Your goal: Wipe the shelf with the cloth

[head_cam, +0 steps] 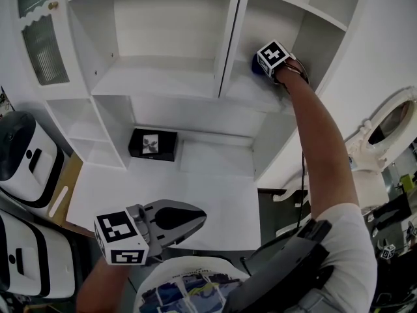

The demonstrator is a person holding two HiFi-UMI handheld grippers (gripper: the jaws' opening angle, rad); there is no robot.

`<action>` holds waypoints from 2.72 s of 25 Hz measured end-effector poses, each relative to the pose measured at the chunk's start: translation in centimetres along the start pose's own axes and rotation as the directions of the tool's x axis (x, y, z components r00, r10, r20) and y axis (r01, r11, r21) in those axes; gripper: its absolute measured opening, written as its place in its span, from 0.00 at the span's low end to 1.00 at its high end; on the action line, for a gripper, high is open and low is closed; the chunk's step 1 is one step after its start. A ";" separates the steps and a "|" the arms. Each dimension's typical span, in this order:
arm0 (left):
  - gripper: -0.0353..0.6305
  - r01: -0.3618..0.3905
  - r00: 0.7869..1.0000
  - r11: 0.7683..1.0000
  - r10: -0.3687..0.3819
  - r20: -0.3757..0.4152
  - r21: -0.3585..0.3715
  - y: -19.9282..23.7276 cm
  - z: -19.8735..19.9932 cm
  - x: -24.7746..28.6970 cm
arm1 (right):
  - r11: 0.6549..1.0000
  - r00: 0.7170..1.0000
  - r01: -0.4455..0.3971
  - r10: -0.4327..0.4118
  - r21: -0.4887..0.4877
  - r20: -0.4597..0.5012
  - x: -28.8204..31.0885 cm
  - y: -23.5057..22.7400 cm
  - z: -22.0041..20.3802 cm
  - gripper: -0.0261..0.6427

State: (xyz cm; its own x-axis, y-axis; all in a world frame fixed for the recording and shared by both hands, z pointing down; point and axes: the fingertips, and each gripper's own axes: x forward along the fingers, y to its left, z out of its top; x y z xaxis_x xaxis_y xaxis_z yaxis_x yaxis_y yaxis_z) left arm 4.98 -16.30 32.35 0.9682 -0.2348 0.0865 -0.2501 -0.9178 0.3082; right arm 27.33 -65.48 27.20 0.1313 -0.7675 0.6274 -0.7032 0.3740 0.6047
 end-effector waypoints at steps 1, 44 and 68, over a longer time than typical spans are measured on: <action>0.07 0.002 1.000 1.000 -0.002 0.002 -0.001 -0.1 0.0 -0.1 | 1.000 1.000 0.003 -0.003 0.002 0.007 -0.3 -0.1 0.1 0.14; 0.07 0.071 0.997 0.997 -0.071 -0.020 -0.008 -1.5 -1.0 -1.4 | 0.983 0.994 -0.075 0.060 0.167 0.094 -3.9 1.3 -1.4 0.14; 0.07 0.043 0.999 0.999 -0.043 0.000 -0.018 -2.7 -2.1 -5.5 | 0.816 0.875 -0.460 0.351 0.350 0.333 -7.3 10.8 5.0 0.14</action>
State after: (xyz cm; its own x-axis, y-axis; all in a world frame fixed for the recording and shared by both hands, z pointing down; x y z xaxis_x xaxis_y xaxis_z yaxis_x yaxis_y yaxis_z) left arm 0.31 -11.85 33.04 0.9781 -0.1949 0.0732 -0.2081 -0.9211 0.3291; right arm 15.27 -58.44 26.62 -0.3644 -0.7139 0.5979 -0.8789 0.4759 0.0325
